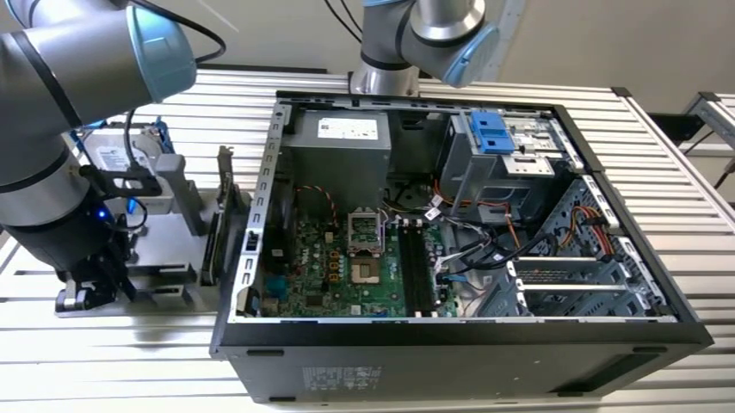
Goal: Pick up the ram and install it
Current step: 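Pick up the ram and move it above insertion slot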
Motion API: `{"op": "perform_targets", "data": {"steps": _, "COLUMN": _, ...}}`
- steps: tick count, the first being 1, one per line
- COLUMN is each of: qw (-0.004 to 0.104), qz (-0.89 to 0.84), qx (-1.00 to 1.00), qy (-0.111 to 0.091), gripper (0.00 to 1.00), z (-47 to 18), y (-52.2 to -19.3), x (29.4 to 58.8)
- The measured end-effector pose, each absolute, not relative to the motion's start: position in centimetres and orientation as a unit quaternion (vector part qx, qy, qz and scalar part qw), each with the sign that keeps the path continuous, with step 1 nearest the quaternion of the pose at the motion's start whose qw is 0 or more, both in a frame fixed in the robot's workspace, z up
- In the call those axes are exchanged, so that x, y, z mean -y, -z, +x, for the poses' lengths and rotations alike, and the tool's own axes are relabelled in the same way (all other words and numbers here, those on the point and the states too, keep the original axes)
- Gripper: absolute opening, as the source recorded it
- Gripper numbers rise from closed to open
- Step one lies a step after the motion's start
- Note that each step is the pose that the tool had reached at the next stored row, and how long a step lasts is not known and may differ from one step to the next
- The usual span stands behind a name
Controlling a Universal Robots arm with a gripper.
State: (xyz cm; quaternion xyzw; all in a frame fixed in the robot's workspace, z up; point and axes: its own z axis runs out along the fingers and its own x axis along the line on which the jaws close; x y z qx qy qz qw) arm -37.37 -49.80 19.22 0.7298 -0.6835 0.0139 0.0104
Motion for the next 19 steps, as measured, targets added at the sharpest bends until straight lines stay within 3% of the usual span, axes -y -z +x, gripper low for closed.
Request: {"op": "perform_targets", "data": {"steps": 19, "qw": 0.01, "qz": 0.73, "qx": 0.683, "qy": -0.014, "gripper": 0.0, "z": -37.4, "y": -20.9, "x": 49.8}}
